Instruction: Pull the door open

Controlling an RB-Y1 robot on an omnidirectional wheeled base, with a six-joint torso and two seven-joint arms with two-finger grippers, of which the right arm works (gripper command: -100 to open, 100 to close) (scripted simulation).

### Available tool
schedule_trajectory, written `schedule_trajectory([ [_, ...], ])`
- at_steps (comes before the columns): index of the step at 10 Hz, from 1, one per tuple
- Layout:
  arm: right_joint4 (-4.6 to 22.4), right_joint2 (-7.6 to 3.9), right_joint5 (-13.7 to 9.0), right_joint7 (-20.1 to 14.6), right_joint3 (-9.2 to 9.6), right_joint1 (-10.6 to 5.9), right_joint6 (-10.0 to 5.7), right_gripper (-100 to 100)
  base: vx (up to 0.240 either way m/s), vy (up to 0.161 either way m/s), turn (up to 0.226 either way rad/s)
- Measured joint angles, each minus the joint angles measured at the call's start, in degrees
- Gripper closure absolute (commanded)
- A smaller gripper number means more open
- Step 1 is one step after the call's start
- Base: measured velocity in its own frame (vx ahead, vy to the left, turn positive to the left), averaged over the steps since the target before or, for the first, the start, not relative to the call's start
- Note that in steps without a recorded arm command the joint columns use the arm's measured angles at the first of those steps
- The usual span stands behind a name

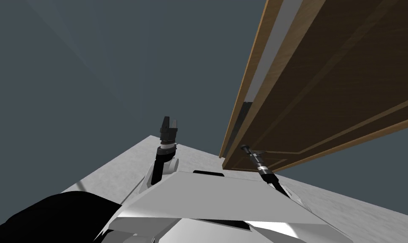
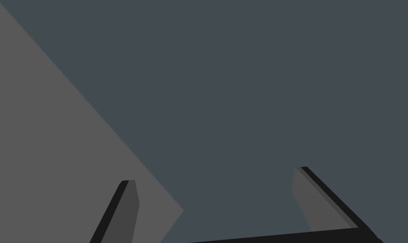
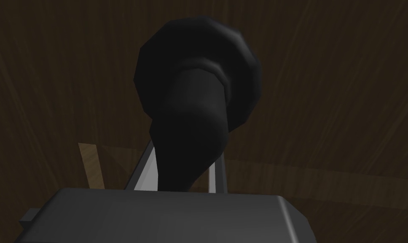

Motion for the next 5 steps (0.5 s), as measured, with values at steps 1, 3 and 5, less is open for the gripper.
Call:
schedule_trajectory([
  [1,0.09,-0.35,0.0,-0.31,0.05,0.24,-0.6,100,-0.185,-0.065,0.152],
  [3,0.19,-1.01,0.11,-0.9,0.32,1.08,-2.0,100,-0.207,-0.104,0.182],
  [5,0.99,-1.75,0.35,-1.72,0.88,1.72,-4.04,100,-0.216,-0.091,0.187],
])
